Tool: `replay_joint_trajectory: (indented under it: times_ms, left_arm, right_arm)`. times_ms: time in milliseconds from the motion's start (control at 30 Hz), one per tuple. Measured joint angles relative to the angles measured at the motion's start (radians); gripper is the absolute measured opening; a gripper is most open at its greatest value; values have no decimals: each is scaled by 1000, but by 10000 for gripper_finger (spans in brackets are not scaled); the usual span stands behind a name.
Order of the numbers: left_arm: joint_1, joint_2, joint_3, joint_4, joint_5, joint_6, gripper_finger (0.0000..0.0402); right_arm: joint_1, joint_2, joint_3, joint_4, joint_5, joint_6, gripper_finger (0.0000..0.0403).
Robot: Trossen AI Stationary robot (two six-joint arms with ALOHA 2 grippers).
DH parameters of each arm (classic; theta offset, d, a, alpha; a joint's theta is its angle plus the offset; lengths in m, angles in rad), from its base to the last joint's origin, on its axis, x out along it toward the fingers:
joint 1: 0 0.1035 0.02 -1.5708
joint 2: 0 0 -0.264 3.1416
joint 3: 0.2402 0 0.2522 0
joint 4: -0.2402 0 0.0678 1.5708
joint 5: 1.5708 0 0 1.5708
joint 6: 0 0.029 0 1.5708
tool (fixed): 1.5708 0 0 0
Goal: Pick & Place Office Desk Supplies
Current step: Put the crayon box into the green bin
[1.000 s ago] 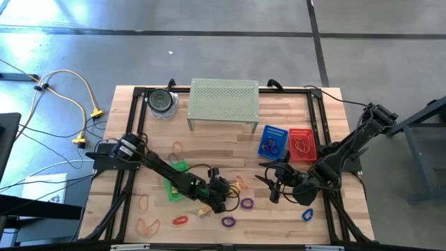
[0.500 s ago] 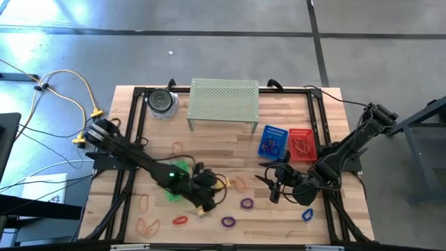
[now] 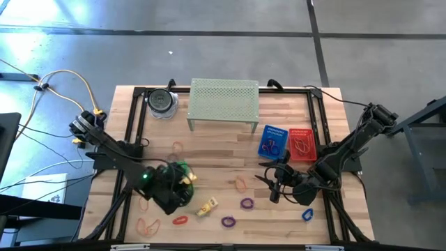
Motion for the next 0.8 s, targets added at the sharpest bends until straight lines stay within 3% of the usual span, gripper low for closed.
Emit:
replay_joint_trajectory:
  times_ms: [167, 533, 800]
  left_arm:
    - [-62, 1, 0, -70, -27, -239, 160]
    - [-66, 79, 0, -185, -44, -519, 160]
    - [-34, 121, 0, -197, 3, -507, 160]
  right_arm:
    - [0, 0, 0, -2, 0, -20, 196]
    - [0, 0, 0, -20, -22, -30, 196]
    - [0, 0, 0, -19, -29, -33, 196]
